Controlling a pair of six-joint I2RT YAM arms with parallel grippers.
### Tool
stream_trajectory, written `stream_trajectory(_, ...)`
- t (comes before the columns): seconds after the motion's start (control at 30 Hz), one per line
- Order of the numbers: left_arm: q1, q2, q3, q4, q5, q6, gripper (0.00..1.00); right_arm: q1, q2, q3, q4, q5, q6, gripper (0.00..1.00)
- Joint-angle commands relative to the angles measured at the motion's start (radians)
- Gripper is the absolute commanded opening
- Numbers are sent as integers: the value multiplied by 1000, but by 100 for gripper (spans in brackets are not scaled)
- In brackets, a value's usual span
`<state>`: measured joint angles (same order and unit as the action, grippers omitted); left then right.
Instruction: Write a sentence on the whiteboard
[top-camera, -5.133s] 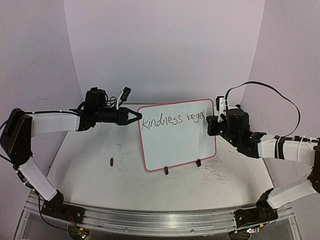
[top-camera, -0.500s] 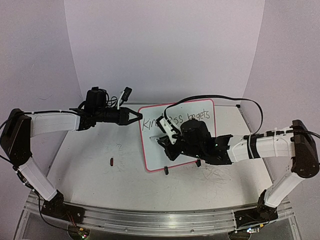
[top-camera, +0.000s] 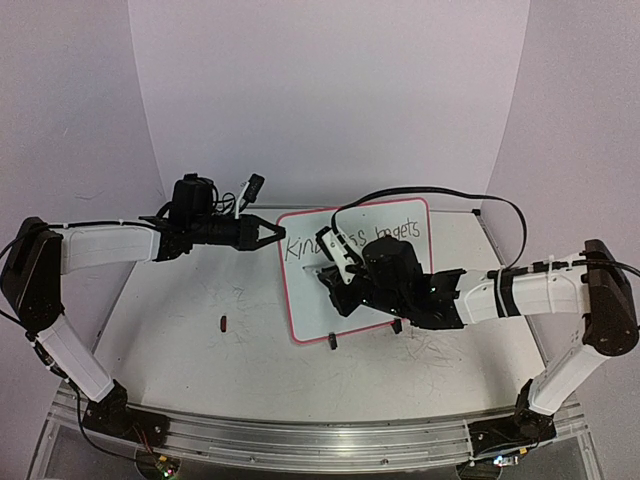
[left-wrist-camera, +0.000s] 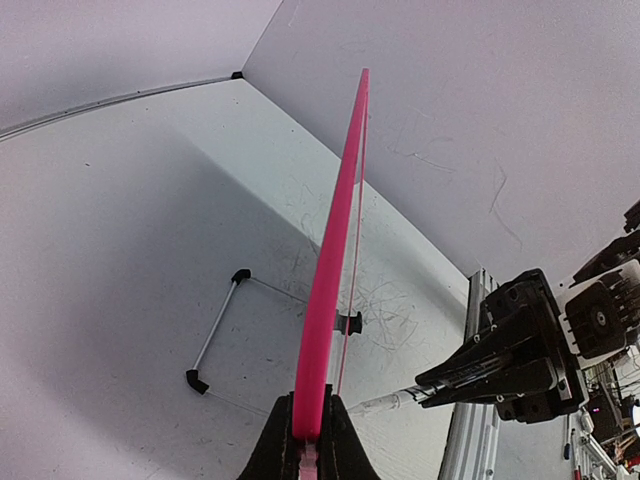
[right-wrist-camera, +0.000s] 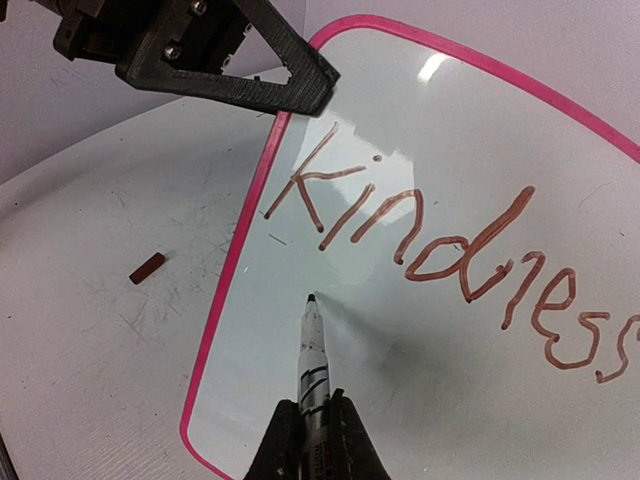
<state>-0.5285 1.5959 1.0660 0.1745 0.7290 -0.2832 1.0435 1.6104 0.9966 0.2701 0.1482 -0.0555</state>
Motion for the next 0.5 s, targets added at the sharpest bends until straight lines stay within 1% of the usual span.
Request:
stream_trajectory(0.0, -16, -4, 33, -24, -22, 53, 0, 2, 10, 2, 33, 28, 14, 0)
stream_trajectory(0.47, -16, -8, 32, -24, -26, 55, 0, 2, 13, -24, 1, 10, 47, 0)
